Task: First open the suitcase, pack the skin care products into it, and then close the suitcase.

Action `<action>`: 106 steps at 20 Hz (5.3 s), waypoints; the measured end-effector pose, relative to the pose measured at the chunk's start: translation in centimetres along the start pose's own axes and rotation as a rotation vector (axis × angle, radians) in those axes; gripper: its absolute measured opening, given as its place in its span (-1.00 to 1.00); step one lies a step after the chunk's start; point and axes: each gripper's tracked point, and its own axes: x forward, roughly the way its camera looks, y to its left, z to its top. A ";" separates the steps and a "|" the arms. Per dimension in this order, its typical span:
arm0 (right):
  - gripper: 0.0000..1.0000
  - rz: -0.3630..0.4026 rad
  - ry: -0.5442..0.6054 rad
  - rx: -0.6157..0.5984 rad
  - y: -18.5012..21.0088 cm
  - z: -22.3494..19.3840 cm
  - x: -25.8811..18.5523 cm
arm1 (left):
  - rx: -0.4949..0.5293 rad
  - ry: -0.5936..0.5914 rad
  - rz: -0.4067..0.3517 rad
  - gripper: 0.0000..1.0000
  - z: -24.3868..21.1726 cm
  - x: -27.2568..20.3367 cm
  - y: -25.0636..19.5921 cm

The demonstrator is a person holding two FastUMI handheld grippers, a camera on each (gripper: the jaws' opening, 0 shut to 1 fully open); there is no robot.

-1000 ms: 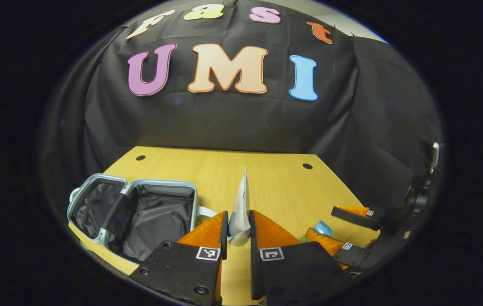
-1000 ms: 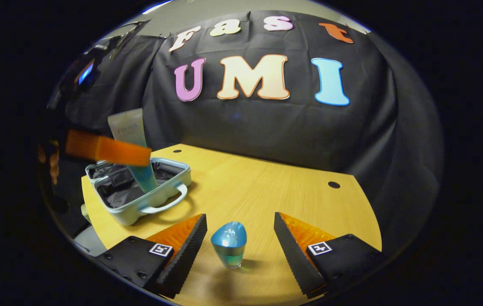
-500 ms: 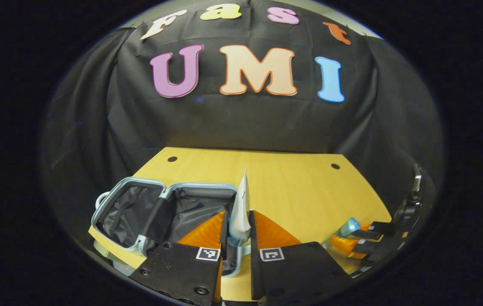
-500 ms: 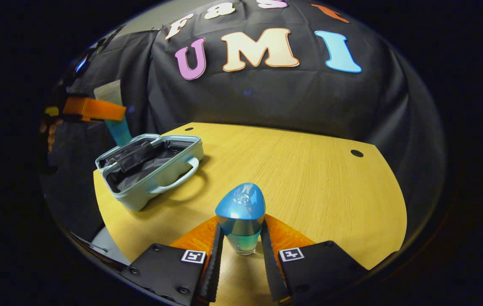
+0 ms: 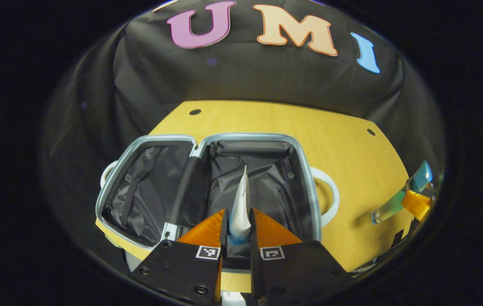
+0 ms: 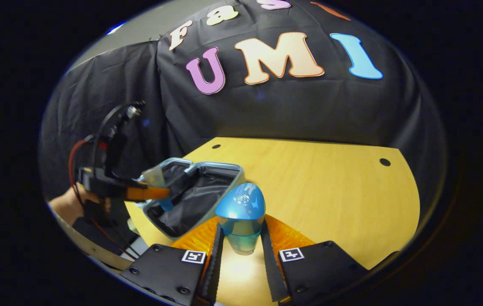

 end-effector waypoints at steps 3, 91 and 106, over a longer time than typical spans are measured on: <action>-0.04 0.030 0.012 0.022 3.6 1.2 1.4 | -0.002 0.035 -0.038 -0.55 -0.7 2.2 0.8; 0.94 -0.155 -0.154 0.042 -7.4 7.6 -4.5 | 0.027 -0.285 -0.456 -0.99 15.5 -8.1 -9.9; 0.96 -0.159 -0.185 0.041 -12.3 7.9 -7.9 | 0.086 -0.172 -0.321 0.27 6.8 -0.8 -18.1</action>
